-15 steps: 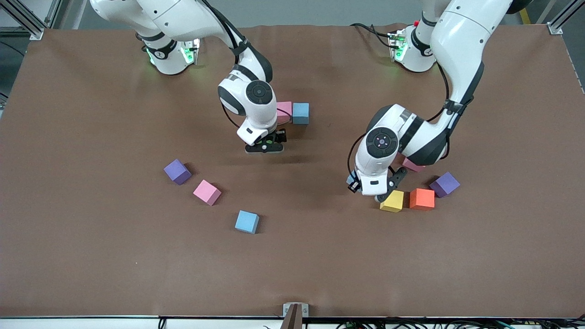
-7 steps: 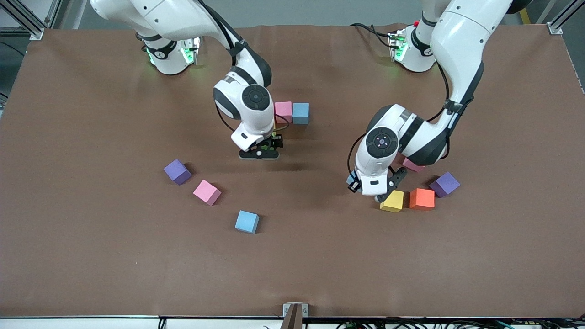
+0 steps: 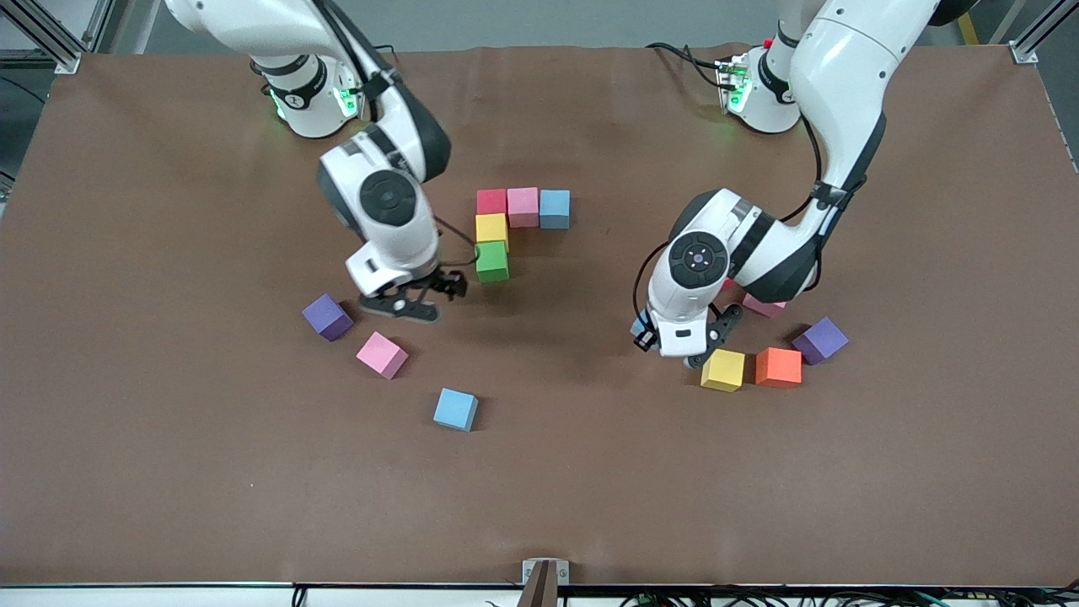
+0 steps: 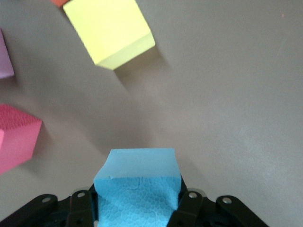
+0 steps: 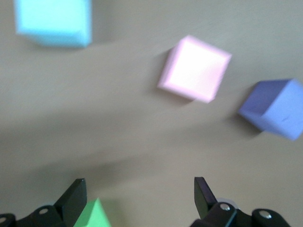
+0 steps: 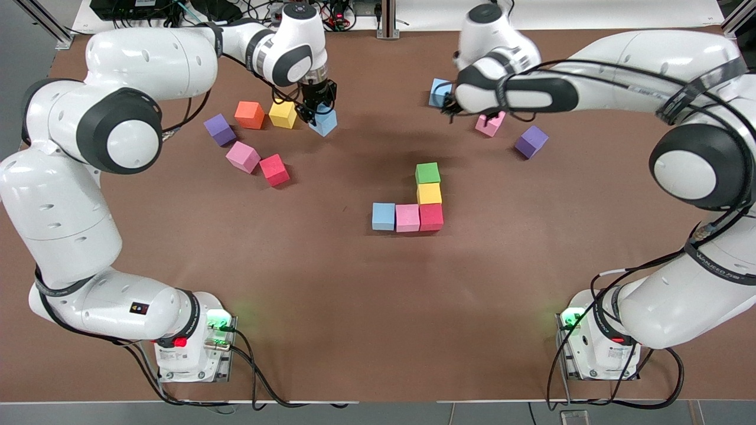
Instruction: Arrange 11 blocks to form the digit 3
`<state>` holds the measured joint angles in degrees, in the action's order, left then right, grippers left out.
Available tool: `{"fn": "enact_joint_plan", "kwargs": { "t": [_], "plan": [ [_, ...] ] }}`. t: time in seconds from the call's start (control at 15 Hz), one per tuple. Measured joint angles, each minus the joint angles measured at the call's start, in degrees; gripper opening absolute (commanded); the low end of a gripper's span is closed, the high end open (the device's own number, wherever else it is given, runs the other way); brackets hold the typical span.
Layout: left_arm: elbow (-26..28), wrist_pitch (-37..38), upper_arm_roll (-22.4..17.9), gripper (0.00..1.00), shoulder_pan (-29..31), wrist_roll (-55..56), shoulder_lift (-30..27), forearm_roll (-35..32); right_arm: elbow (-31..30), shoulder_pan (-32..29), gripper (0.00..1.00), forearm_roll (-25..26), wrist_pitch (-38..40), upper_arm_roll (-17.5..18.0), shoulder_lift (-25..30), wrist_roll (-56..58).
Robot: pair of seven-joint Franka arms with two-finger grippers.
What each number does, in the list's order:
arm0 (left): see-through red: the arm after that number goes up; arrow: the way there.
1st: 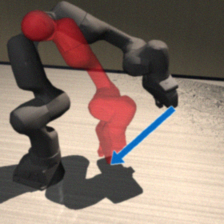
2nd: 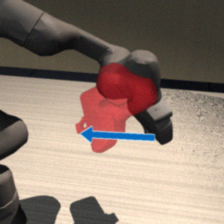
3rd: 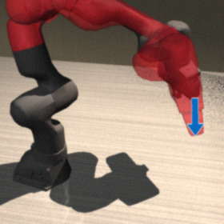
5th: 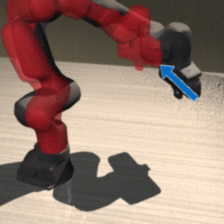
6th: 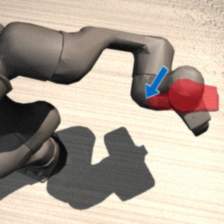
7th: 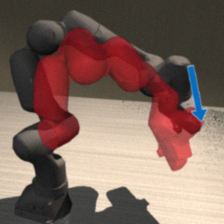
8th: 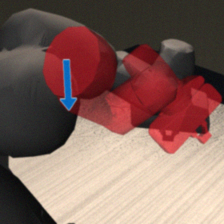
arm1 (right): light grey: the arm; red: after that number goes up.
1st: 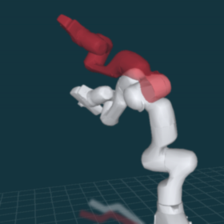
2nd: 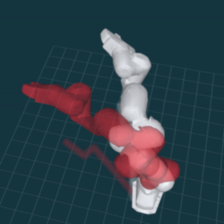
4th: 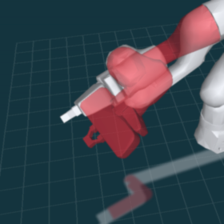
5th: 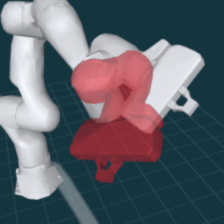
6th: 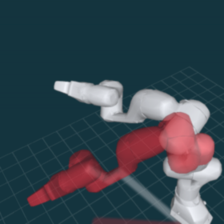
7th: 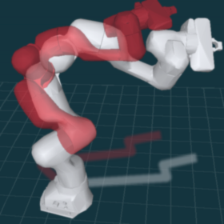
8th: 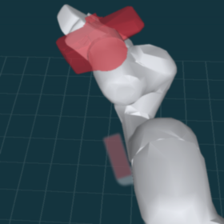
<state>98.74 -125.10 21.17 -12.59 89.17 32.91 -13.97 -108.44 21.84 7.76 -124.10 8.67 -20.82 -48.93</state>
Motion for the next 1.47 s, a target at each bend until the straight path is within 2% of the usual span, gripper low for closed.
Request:
{"fn": "enact_joint_plan", "kwargs": {
  "t": [0.2, 0.4, 0.8, 1.0, 1.07, 1.2, 1.27, 1.33, 1.47],
  "plan": [
    [0.1, 0.1, 0.1, 0.45, -2.6, 7.3, 0.0, 0.0, 0.1, -5.3, 1.0, 0.0, -0.7, -0.4, -0.1, -0.2],
    [0.1, 0.1, 0.2, 0.45, -6.2, 17.9, 0.0, 0.1, 0.5, -7.8, 1.0, -0.1, -1.4, -0.4, -0.9, -1.6],
    [0.2, -3.2, 0.2, 0.45, -13.3, 48.4, 0.8, 0.0, 1.6, -9.9, 1.0, -0.2, -12.0, -0.4, -9.4, -3.7],
    [0.2, -6.4, 0.1, 0.44, -15.2, 57.1, 2.2, 0.0, 2.2, -10.0, 0.98, -0.2, -14.2, -0.7, -11.8, -3.9],
    [0.2, -7.4, 0.1, 0.45, -15.9, 59.2, 2.8, 0.0, 2.2, -10.0, 0.9, -0.2, -14.7, -0.9, -12.1, -3.9],
    [0.2, -8.4, 0.1, 0.45, -17.3, 61.8, 4.2, 0.0, 2.2, -10.0, 0.8, -0.2, -14.7, -1.1, -12.4, -3.9],
    [0.1, -8.6, 0.1, 0.45, -18.0, 62.6, 4.9, 0.0, 2.2, -10.0, 0.7, -0.2, -14.7, -1.2, -12.4, -3.9],
    [0.1, -8.7, 0.1, 0.45, -18.8, 63.5, 5.4, 0.0, 2.2, -10.0, 0.56, -0.2, -14.7, -1.2, -12.4, -3.9],
    [0.1, -8.8, 0.0, 0.45, -20.4, 65.0, 6.3, 0.0, 2.2, -10.0, 0.19, -0.2, -14.7, -1.2, -12.4, -3.9]
  ]
}}
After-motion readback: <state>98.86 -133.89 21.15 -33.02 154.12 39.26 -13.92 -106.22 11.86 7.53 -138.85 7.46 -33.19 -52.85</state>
